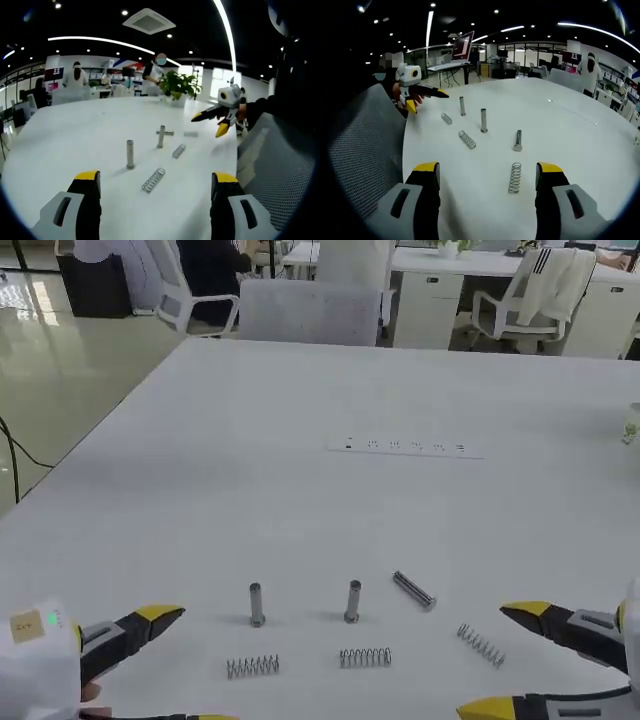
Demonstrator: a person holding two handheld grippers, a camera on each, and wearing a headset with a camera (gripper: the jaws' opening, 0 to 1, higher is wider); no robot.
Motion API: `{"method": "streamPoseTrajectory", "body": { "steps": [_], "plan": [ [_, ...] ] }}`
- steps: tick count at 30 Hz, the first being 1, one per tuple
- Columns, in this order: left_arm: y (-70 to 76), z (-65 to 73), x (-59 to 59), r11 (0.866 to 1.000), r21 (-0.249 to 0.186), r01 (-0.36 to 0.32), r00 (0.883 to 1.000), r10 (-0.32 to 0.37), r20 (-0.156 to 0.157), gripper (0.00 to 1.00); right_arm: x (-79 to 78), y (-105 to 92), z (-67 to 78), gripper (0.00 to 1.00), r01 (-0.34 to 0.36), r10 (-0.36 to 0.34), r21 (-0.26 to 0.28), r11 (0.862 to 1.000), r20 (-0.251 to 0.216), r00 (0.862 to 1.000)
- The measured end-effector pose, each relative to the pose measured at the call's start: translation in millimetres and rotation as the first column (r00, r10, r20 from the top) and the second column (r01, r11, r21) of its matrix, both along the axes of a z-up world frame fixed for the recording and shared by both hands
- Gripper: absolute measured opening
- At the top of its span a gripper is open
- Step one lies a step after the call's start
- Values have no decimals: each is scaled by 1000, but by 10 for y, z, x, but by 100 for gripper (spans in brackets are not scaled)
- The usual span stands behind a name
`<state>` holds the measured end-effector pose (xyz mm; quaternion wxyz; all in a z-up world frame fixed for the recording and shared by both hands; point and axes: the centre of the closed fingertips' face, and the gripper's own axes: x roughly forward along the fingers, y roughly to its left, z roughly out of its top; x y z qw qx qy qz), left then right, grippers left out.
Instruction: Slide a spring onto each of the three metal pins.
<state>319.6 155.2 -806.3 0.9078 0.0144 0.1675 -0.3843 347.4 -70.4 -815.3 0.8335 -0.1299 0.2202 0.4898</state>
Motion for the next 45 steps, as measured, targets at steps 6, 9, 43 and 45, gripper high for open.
{"method": "streamPoseTrajectory", "body": {
  "steps": [6, 9, 43, 45],
  "plan": [
    [-8, 0, -5, 1000, -1, 0, 1000, 0, 0, 88, 2, 0, -3, 78, 1, -1, 0, 1000, -1, 1000],
    [-7, 7, -4, 1000, -2, -2, 1000, 2, 2, 88, 6, 0, 1, 78, 2, -2, 3, 1000, -2, 1000],
    [-14, 73, -19, 1000, -6, -18, 1000, 18, 15, 88, 304, 120, 197, 71, -20, 21, -12, 1000, 21, 1000],
    [-12, 76, -25, 1000, -6, -20, 1000, 20, 15, 88, 334, 131, 200, 71, -26, 26, -16, 1000, 23, 999]
  ]
}}
